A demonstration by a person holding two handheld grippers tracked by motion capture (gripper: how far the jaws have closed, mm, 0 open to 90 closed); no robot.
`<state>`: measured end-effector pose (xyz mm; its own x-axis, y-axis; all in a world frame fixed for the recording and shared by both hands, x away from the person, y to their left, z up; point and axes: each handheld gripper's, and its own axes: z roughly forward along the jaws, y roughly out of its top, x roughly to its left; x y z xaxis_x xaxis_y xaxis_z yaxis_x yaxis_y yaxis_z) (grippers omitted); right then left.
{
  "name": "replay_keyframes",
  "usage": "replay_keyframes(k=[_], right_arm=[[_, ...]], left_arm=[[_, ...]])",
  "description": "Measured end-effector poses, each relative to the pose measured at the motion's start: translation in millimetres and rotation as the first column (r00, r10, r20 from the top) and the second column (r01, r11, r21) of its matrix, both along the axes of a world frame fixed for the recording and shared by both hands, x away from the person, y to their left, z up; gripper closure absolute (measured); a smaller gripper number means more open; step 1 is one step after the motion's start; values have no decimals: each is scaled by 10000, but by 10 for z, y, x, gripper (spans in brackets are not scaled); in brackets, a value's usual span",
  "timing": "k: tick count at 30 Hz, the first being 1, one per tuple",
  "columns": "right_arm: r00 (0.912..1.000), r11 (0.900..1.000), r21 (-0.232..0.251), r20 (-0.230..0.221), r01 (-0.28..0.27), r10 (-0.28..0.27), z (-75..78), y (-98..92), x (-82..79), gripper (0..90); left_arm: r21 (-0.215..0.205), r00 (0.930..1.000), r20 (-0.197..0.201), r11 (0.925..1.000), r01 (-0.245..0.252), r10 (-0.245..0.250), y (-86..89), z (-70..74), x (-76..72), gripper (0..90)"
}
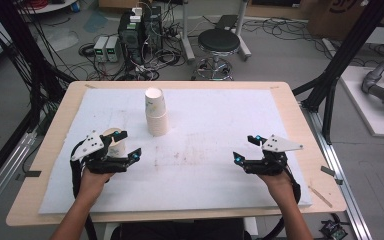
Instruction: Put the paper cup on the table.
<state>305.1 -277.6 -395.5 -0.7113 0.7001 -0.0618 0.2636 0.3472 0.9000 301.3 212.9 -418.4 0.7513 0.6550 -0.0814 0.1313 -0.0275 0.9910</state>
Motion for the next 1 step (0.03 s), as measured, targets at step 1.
replay_keyframes(k=[1], right_arm=[[10000,10000,7,-24,-4,4,0,1,-1,207]], left_arm=[[9,10000,-3,10000,6,-6,1,0,0,162]])
